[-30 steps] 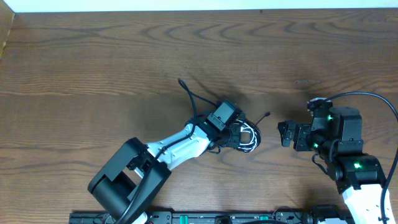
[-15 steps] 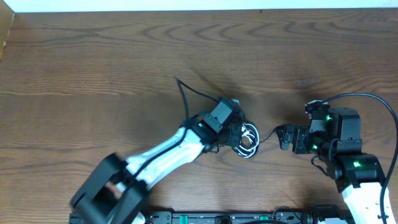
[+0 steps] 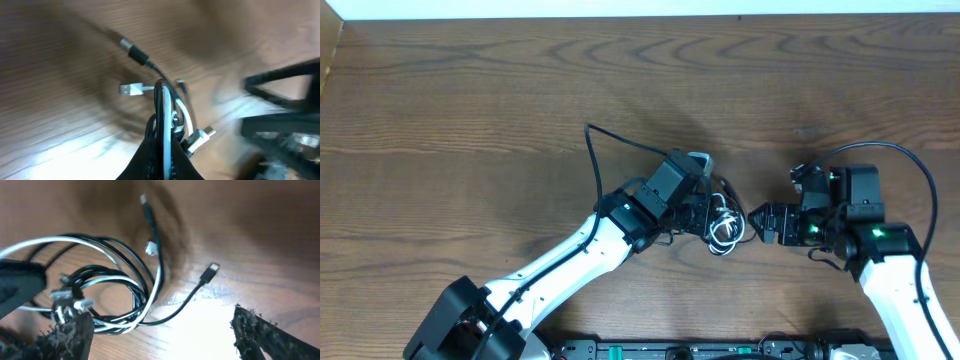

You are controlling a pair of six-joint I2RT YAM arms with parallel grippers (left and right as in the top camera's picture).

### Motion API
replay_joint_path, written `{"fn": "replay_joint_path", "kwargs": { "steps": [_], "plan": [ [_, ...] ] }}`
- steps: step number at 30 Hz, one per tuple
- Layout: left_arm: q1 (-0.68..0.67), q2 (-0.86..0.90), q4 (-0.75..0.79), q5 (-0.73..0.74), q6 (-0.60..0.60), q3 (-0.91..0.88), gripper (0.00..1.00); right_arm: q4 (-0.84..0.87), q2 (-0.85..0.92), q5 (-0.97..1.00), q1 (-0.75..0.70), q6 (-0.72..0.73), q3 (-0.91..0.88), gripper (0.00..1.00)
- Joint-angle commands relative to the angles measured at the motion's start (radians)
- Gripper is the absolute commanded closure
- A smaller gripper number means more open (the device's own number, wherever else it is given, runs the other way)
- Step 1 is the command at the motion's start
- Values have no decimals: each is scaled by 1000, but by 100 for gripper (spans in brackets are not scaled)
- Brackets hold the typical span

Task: Untangle cables
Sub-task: 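Bring the right gripper to the bundle and grasp a cable loop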

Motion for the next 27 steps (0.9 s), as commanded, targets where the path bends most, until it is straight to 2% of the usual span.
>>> {"fn": "replay_joint_path", "kwargs": {
  "steps": [1, 8, 10, 12, 15, 16, 20, 22, 24, 27],
  "plan": [
    [0, -8, 67, 135, -13, 11, 92, -1, 55, -43, 0, 11, 18, 16],
    [0, -8, 177, 247, -59, 11, 92, 14, 140, -40, -1, 10, 18, 16],
    [0, -8, 202, 293, -63, 11, 92, 33, 158, -32, -1, 11, 18, 22],
    [0, -8, 229, 333, -65, 11, 92, 52, 173, -29, -1, 11, 18, 37],
    [10, -8, 220, 342, -38, 11, 92, 65, 192, 26, -1, 11, 18, 83],
    [18, -8, 204, 342, -23, 11, 92, 59, 195, 60, -1, 15, 18, 84],
    [79, -9, 90, 333, 56, 11, 92, -16, 196, 288, -1, 98, 18, 80],
    [116, -9, 16, 298, 97, 11, 92, -54, 196, 390, -1, 127, 18, 82],
    [158, -9, -52, 264, 139, 11, 92, -72, 196, 439, -1, 142, 18, 87],
    [211, -9, -98, 255, 186, 11, 92, -72, 196, 438, -1, 142, 18, 90]
  ]
}}
